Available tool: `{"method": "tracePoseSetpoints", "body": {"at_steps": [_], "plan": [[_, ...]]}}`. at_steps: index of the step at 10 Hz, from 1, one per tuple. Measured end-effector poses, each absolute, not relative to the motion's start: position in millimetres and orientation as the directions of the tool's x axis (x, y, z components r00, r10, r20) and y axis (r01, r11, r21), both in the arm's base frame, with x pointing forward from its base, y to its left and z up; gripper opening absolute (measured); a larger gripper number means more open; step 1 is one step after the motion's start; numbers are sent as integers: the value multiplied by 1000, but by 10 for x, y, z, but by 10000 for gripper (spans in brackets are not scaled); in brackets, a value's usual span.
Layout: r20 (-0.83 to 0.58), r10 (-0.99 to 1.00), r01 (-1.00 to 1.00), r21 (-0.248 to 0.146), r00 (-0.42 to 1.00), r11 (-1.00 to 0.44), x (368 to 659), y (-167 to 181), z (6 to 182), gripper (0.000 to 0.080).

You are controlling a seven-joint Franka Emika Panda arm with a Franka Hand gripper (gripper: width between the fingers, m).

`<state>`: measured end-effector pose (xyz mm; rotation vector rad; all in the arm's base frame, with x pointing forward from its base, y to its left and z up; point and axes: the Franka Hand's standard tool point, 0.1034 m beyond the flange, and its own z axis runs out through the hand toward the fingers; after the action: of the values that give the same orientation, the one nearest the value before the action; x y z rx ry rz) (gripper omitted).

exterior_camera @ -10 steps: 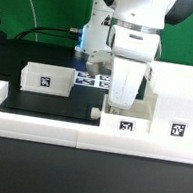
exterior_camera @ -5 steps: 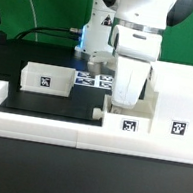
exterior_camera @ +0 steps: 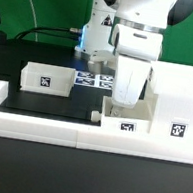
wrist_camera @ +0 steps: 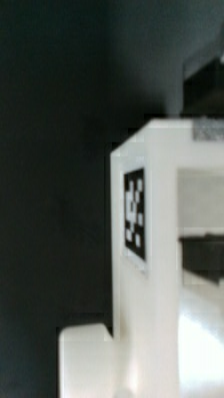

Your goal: Assemble drawer

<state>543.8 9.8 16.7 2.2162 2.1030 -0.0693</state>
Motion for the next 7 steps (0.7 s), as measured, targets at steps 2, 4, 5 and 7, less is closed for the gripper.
{"method": "tracePoseSetpoints", "body": {"at_steps": [2, 4, 5, 7], "plan": [[-94, 993, 998, 31, 65, -62, 5454, 127, 277, 566], [-92, 993, 996, 58, 74, -69, 5487, 111, 500, 627], [-92, 992, 994, 72, 85, -79, 5484, 37, 619, 646], [-92, 991, 992, 96, 96, -87, 5477, -171, 757, 649]]}}
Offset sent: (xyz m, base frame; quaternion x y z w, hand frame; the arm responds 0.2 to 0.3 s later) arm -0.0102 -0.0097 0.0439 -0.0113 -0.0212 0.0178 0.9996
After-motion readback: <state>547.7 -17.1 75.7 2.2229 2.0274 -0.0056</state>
